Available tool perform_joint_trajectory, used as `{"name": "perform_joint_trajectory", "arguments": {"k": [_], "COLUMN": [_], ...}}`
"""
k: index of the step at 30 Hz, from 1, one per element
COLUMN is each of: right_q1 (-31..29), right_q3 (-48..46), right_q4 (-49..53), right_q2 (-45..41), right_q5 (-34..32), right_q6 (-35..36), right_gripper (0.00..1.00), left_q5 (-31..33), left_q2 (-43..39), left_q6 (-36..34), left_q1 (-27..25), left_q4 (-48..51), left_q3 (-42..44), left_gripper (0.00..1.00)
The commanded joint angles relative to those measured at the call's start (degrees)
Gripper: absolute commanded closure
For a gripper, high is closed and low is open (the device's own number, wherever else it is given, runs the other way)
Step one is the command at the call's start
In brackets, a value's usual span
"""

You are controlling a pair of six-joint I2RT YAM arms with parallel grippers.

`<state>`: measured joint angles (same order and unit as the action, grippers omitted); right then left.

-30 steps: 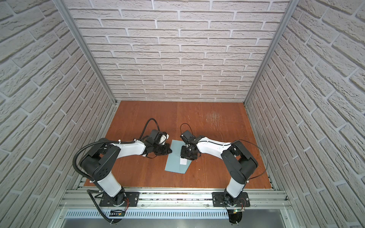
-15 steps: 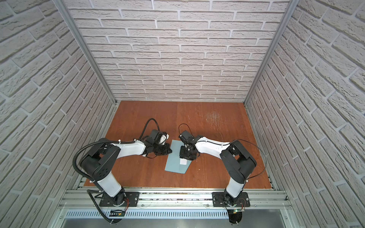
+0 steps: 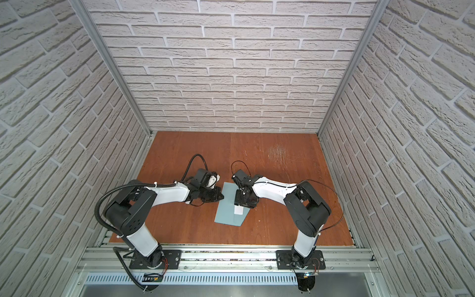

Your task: Place the letter into the envelope and seal it

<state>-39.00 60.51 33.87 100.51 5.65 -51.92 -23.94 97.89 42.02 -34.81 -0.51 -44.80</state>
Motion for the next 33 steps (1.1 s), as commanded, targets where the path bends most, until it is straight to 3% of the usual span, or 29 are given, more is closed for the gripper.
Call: {"name": "perform_joint_trajectory", "arguments": {"k": [1, 33], "right_q1": [-0.4, -1.6], "right_q3": [1.3, 2.2], "right_q4": [-0.3, -5.0], "right_q2": [1.0, 3.6], "right_q5": [-0.5, 4.1], "right_q6": [-0.5, -4.1], "right_gripper": [0.46, 0.46], "left_q5": [0.4, 0.0], "left_q2": [1.4, 1.5], "left_q6": [-0.7, -0.4], "left_q1": [-0.8, -0.8], "left_q4": [3.4, 2.5], "left_q3": [0.9, 1.6], "left_gripper": [1.00, 1.00]}}
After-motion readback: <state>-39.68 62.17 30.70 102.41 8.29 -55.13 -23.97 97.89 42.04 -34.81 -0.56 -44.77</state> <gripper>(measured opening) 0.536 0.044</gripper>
